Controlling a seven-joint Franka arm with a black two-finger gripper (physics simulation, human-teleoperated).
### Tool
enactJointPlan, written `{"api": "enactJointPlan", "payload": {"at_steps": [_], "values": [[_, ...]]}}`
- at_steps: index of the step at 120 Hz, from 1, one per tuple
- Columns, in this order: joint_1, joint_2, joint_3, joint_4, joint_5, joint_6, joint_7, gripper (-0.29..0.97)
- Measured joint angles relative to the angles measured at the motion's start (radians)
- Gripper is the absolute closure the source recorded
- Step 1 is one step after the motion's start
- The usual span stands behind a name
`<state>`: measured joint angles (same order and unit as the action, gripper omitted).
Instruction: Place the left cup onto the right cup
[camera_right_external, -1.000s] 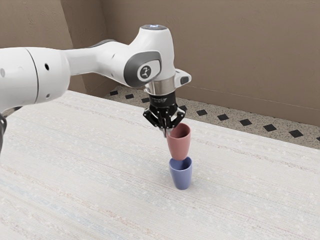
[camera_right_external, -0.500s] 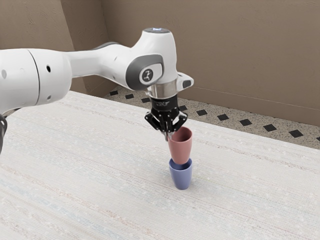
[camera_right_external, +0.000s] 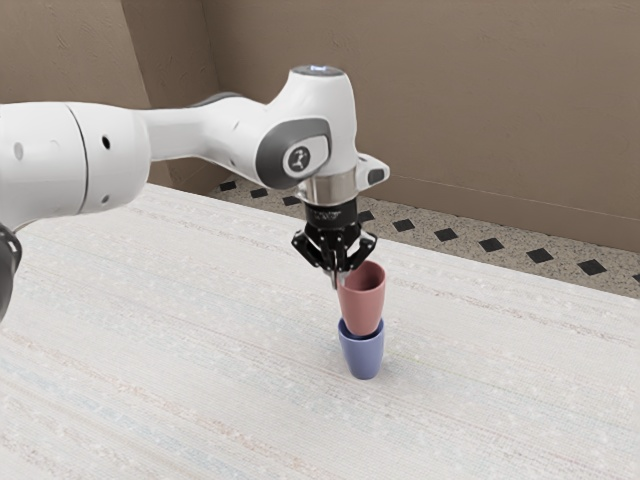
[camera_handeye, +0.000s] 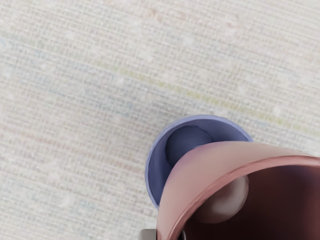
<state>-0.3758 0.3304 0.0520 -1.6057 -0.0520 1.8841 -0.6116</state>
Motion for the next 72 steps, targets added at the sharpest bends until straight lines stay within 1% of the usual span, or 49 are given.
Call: {"api": "enactJointPlan", "payload": {"at_steps": [72], "values": [[0.001, 0.022, 0.000, -0.001, -0.005, 0.008, -0.001, 0.79]]}}
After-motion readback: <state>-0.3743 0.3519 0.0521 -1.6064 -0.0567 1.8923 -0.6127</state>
